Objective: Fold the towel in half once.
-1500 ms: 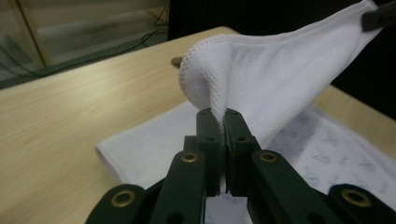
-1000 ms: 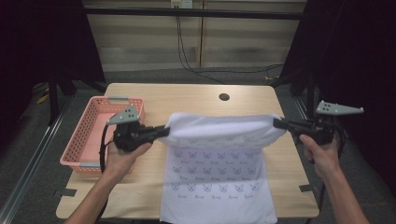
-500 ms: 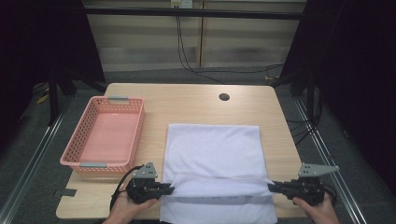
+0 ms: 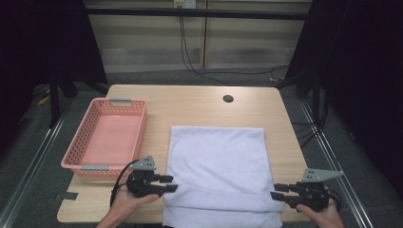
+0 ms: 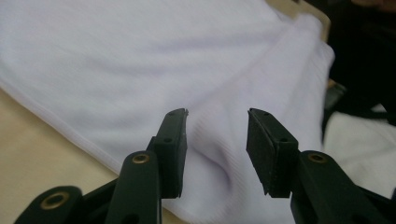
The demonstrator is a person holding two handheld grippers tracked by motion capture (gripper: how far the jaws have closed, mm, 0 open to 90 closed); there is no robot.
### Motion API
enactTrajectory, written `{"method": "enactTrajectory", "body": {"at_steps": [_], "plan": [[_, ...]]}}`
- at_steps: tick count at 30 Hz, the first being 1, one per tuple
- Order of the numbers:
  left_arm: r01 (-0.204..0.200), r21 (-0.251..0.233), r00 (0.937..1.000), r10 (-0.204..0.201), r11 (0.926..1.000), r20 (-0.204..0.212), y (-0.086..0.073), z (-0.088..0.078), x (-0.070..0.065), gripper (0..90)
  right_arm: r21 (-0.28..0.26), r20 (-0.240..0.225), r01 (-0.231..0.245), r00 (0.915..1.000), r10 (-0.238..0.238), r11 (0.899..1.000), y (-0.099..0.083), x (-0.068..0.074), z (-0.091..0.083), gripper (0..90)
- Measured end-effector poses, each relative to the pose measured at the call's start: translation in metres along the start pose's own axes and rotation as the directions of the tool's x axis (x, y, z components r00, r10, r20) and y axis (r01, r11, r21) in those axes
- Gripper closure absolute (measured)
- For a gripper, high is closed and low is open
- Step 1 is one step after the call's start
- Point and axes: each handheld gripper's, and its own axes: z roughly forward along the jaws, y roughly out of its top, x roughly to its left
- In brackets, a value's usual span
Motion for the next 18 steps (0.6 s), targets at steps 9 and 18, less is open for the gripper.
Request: {"method": "enactTrajectory", "body": {"at_steps": [9,18], "plan": [[0.053,0.078,0.9877,-0.041,0.9955,-0.151,0.015,0.049,0.048,60.4,0.082,0.099,0.012,0.9948,-0.021,0.997,0.035,-0.049,0.059,51.5],[-0.013,0.119,0.9911,0.029,0.9928,-0.130,0.006,0.049,0.035,79.6,0.151,0.127,0.064,0.9884,-0.083,0.986,0.027,-0.047,0.073,81.6]]}}
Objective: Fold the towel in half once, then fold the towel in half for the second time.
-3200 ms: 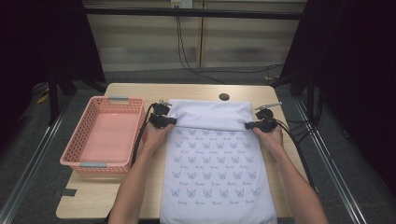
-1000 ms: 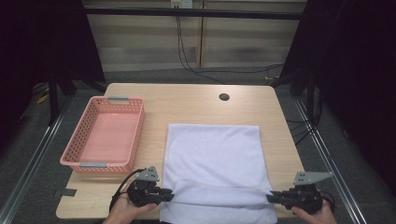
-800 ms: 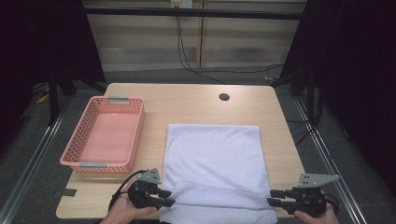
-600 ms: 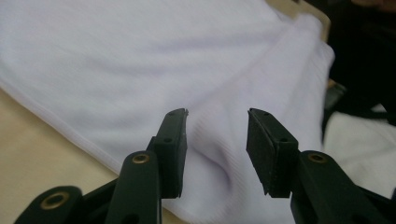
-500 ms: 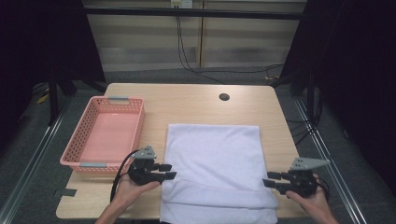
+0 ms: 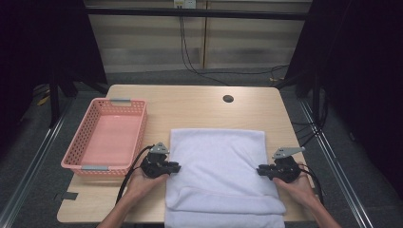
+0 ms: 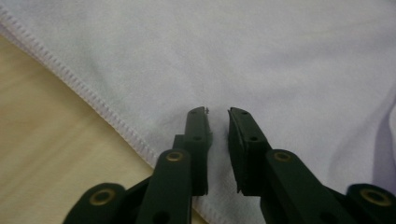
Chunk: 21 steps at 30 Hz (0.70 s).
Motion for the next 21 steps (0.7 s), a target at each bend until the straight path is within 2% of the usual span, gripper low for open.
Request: {"method": "enactTrajectory", "body": {"at_steps": [3,6,8,9,12,15,16,17,18,19,21], "plan": [[-0.023,0.029,0.9994,0.022,0.9993,0.025,-0.002,-0.001,-0.012,80.0,0.019,-0.012,-0.001,0.9999,0.001,1.000,-0.010,0.008,-0.010,82.3],[-0.063,0.054,0.9980,0.063,0.9966,0.006,-0.004,-0.003,-0.027,80.0,0.016,-0.022,-0.014,0.9997,0.014,1.000,-0.023,0.017,-0.020,82.3],[-0.058,0.050,0.9983,0.057,0.9971,0.010,-0.007,-0.005,-0.033,80.2,0.034,-0.007,-0.001,1.0000,0.001,0.999,-0.028,0.024,-0.027,82.2],[-0.052,0.056,0.9983,0.051,0.9971,0.029,-0.009,-0.006,-0.035,80.2,0.043,-0.011,-0.003,0.9999,0.003,0.999,-0.030,0.027,-0.029,82.2],[-0.058,0.068,0.9980,0.056,0.9960,0.029,-0.015,-0.011,-0.045,80.2,0.054,-0.031,-0.003,0.9995,0.004,0.999,-0.036,0.033,-0.035,82.0],[-0.060,0.066,0.9973,0.057,0.9960,0.046,-0.016,-0.012,-0.046,77.5,0.056,-0.043,-0.007,0.9990,0.009,0.998,-0.039,0.037,-0.038,80.1],[-0.055,0.069,0.9964,0.051,0.9961,0.068,-0.015,-0.011,-0.042,76.1,0.059,-0.038,0.003,0.9993,0.000,0.998,-0.038,0.036,-0.038,76.8],[-0.045,0.070,0.9955,0.038,0.9965,0.087,-0.013,-0.010,-0.039,76.0,0.054,-0.023,-0.007,0.9997,0.008,0.998,-0.036,0.035,-0.037,73.8],[-0.050,0.079,0.9947,0.043,0.9956,0.093,-0.011,-0.011,-0.036,74.1,0.039,-0.008,-0.011,0.9999,0.012,0.999,-0.032,0.032,-0.036,72.4],[-0.049,0.065,0.9949,0.043,0.9967,0.091,-0.008,-0.011,-0.034,69.8,0.024,0.000,-0.017,0.9999,0.017,1.000,-0.030,0.030,-0.037,71.0],[-0.027,0.026,0.9985,0.026,0.9993,0.048,0.001,-0.012,-0.026,65.4,-0.037,0.016,-0.036,0.9992,0.036,0.999,-0.021,0.020,-0.040,69.2]]}}
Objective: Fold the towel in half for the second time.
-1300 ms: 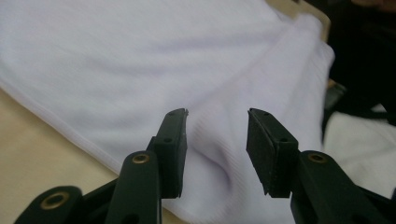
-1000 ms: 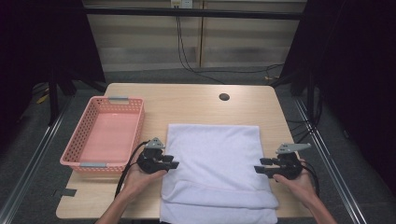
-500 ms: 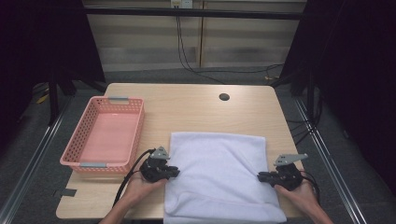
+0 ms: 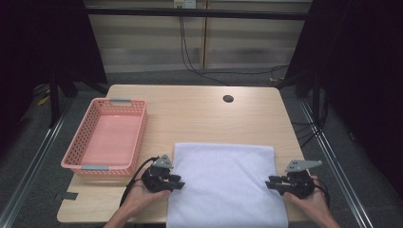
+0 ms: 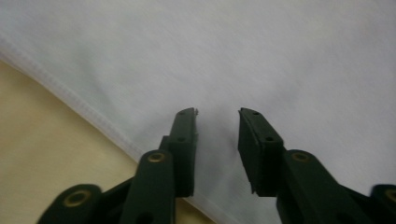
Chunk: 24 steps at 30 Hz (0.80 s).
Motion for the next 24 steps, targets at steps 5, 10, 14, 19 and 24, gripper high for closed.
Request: {"method": "enactTrajectory", "body": {"at_steps": [5,10,14,19,24], "plan": [[0.037,-0.069,0.9973,-0.041,0.9969,-0.061,0.020,0.000,0.027,63.7,-0.048,0.072,-0.029,0.9968,0.032,0.998,0.023,-0.030,0.008,61.6],[0.099,-0.091,0.9889,-0.108,0.9909,-0.102,0.037,0.013,0.056,61.5,-0.064,0.124,-0.023,0.9918,0.031,0.998,0.047,-0.057,0.024,52.6],[0.133,-0.124,0.9853,-0.145,0.9833,-0.091,0.047,0.018,0.064,55.5,-0.066,0.149,-0.046,0.9873,0.055,0.997,0.057,-0.079,0.037,47.3],[0.115,-0.120,0.9864,-0.128,0.9861,-0.103,0.049,0.021,0.071,52.0,-0.017,0.128,-0.052,0.9903,0.053,0.999,0.058,-0.086,0.053,45.9],[0.118,-0.115,0.9839,-0.132,0.9863,-0.120,0.047,0.021,0.077,47.0,-0.003,0.125,-0.041,0.9913,0.041,0.999,0.055,-0.084,0.057,48.0]]}}
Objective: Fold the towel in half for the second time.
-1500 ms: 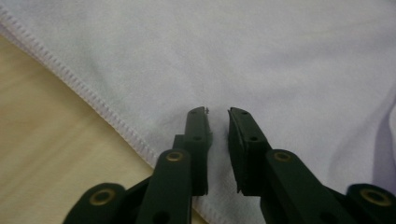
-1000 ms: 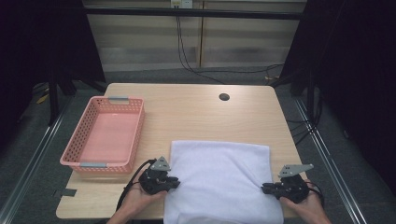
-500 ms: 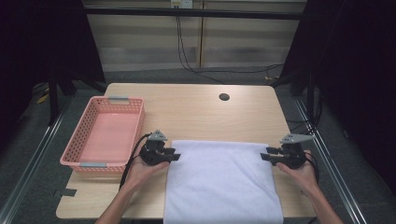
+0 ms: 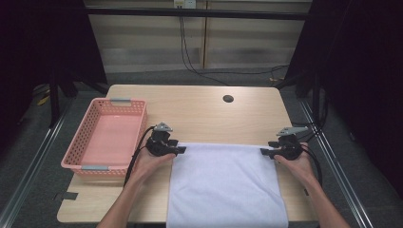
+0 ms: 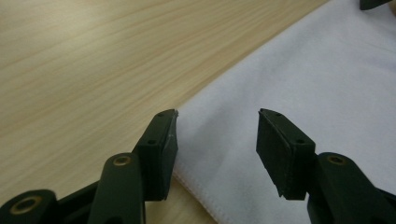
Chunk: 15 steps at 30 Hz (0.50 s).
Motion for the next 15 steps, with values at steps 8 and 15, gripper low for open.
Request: {"method": "enactTrajectory", "body": {"at_steps": [8,15], "plan": [[0.007,-0.008,0.9981,-0.008,0.9999,-0.062,-0.002,0.002,0.010,42.9,0.003,-0.023,-0.012,0.9997,0.012,1.000,-0.005,-0.009,0.004,55.7],[-0.043,0.036,0.9974,0.045,0.9984,-0.056,0.000,0.010,0.005,47.8,0.013,-0.067,-0.015,0.9976,0.016,1.000,-0.005,-0.008,0.003,76.2]]}}
